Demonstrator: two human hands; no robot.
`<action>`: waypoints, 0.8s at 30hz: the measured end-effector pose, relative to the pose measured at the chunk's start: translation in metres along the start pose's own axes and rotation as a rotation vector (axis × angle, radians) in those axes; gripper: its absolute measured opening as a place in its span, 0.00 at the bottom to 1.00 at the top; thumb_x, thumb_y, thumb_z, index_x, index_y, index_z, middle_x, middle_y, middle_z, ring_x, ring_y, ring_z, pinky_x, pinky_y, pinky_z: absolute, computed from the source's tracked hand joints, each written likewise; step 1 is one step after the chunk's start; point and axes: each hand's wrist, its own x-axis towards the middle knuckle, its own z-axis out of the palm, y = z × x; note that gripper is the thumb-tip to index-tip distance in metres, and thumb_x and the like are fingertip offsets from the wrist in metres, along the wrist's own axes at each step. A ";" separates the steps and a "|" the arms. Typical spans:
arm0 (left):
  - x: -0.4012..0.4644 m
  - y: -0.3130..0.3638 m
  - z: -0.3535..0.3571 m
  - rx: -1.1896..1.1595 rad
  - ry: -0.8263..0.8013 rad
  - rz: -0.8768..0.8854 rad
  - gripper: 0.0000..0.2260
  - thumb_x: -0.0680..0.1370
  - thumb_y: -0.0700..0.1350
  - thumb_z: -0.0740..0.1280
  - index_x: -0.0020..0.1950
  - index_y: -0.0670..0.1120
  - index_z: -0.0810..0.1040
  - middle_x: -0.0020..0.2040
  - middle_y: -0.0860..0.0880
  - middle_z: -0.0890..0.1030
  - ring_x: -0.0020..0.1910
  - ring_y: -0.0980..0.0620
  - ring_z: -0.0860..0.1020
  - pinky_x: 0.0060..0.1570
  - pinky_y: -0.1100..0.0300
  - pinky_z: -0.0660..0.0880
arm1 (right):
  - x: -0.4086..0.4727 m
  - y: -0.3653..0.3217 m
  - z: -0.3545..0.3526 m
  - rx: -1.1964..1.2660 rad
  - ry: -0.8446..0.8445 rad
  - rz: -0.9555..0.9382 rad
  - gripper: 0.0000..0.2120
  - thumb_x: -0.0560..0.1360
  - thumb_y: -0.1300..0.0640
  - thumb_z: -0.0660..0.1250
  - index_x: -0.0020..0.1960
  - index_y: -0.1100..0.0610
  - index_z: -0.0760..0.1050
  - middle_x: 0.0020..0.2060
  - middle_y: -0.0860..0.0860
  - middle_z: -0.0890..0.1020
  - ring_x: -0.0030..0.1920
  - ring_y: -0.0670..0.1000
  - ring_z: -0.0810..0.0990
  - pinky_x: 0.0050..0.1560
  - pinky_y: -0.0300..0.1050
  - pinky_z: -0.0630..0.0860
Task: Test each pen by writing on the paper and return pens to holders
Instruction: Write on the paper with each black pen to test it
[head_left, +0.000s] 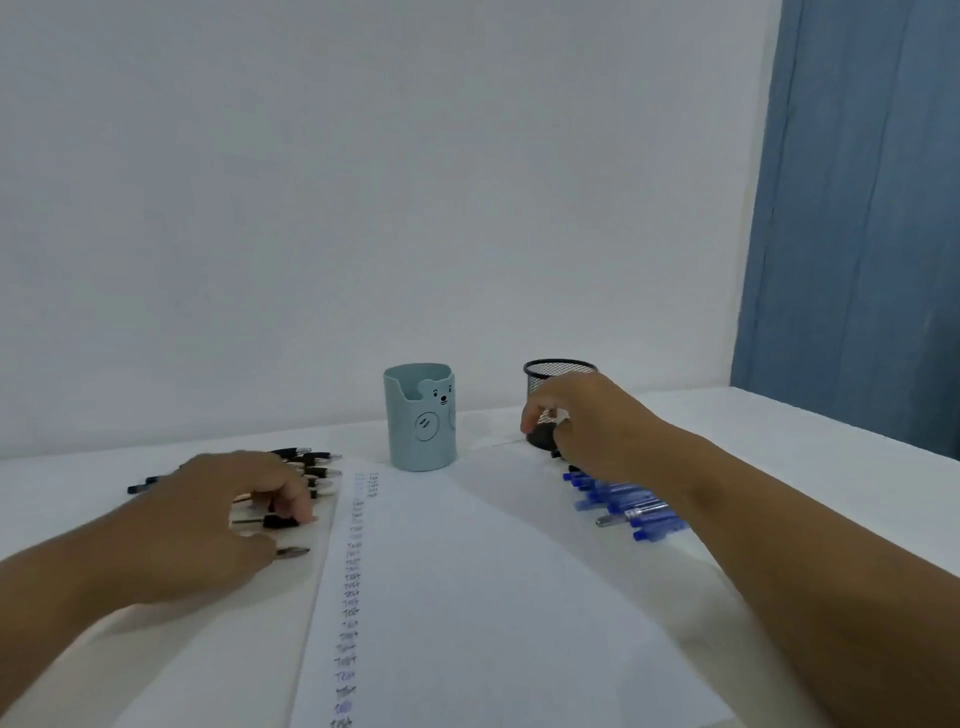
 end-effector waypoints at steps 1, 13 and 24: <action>-0.001 -0.001 -0.006 0.052 -0.026 0.002 0.19 0.63 0.43 0.71 0.49 0.64 0.81 0.49 0.62 0.82 0.50 0.61 0.78 0.51 0.63 0.73 | -0.003 -0.007 0.003 0.002 -0.003 -0.036 0.21 0.74 0.69 0.60 0.48 0.43 0.80 0.45 0.41 0.80 0.42 0.40 0.79 0.41 0.39 0.77; 0.002 -0.008 0.000 0.008 0.155 -0.013 0.06 0.79 0.44 0.70 0.45 0.54 0.82 0.41 0.60 0.84 0.42 0.57 0.80 0.40 0.69 0.71 | -0.011 -0.074 0.063 0.014 -0.108 -0.404 0.11 0.80 0.56 0.64 0.56 0.44 0.80 0.50 0.34 0.78 0.56 0.40 0.74 0.61 0.41 0.72; 0.011 0.028 0.013 -1.353 0.532 -0.212 0.06 0.78 0.34 0.69 0.50 0.41 0.74 0.45 0.43 0.84 0.44 0.44 0.85 0.48 0.58 0.83 | 0.031 -0.111 0.069 0.338 -0.204 -0.392 0.12 0.69 0.47 0.80 0.48 0.49 0.82 0.35 0.50 0.82 0.36 0.47 0.79 0.46 0.49 0.78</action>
